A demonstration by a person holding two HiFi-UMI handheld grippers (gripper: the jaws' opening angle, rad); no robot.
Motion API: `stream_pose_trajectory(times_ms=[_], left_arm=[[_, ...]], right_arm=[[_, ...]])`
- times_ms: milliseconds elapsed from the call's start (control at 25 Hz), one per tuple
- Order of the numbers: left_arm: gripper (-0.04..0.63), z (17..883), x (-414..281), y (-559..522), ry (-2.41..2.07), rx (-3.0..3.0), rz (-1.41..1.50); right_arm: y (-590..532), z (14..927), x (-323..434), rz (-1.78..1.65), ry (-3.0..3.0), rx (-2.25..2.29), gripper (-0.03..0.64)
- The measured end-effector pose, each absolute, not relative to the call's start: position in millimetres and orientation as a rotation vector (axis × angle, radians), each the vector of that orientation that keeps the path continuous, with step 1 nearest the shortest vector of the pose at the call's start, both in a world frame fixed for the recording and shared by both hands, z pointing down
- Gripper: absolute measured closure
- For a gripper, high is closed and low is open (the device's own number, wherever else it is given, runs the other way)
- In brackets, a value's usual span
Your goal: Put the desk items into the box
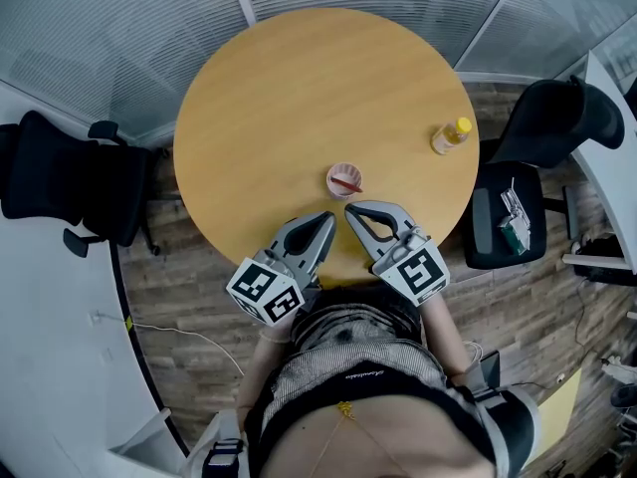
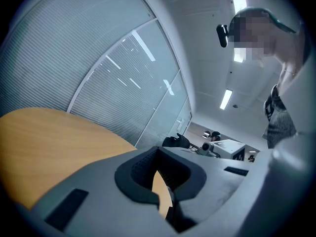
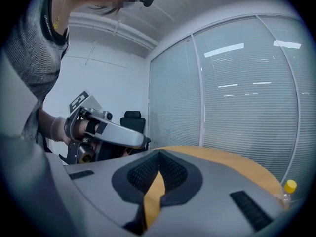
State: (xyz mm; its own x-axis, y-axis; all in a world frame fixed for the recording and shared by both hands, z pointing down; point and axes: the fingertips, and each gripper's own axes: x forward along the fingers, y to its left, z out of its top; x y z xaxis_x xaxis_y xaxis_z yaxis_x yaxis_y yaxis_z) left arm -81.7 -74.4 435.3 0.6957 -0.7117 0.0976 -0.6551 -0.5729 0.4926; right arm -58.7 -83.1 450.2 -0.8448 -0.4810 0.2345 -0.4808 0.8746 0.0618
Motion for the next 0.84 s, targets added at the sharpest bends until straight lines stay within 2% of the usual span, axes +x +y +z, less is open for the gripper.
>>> stream_pose_trajectory(times_ms=[840], left_arm=[[0.578,442.2,-81.5,-75.0,-1.024,2.414,-0.113]], right_arm=[[-87.4,453.0,-62.2,0.021,-2.753,0.748,0.595]])
